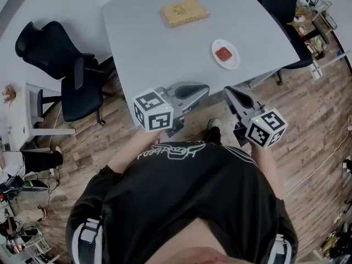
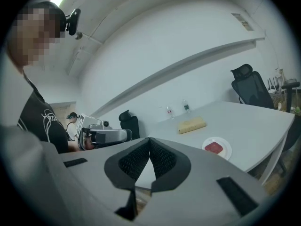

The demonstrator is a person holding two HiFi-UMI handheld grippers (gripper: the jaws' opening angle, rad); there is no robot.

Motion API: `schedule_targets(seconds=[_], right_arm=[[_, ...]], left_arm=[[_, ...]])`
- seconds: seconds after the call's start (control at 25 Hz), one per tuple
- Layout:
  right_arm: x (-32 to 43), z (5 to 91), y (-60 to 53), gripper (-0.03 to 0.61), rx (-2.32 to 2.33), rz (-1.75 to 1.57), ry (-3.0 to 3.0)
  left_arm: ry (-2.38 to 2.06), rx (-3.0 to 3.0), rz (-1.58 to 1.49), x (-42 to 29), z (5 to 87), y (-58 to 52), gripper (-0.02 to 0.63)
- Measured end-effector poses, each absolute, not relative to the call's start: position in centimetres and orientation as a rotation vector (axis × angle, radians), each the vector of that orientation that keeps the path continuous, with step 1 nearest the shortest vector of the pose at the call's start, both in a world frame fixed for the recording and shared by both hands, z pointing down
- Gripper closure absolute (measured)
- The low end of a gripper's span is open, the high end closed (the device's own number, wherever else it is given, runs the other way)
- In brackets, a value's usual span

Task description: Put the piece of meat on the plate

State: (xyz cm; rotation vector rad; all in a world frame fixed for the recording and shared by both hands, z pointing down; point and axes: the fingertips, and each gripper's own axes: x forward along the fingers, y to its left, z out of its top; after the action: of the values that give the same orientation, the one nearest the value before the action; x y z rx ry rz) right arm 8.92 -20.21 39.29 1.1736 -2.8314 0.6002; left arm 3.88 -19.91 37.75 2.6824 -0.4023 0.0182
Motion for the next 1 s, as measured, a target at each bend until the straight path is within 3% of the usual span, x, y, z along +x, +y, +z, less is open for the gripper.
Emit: schedule_targets(seconds=[1.0], right_arm=[[4.4,38.8,-7.6,0.572,1.326,0.511,-2.831]], left_arm=[[-0.278,2.821,0.008,-1.0,37.8,-7.6,0.606]])
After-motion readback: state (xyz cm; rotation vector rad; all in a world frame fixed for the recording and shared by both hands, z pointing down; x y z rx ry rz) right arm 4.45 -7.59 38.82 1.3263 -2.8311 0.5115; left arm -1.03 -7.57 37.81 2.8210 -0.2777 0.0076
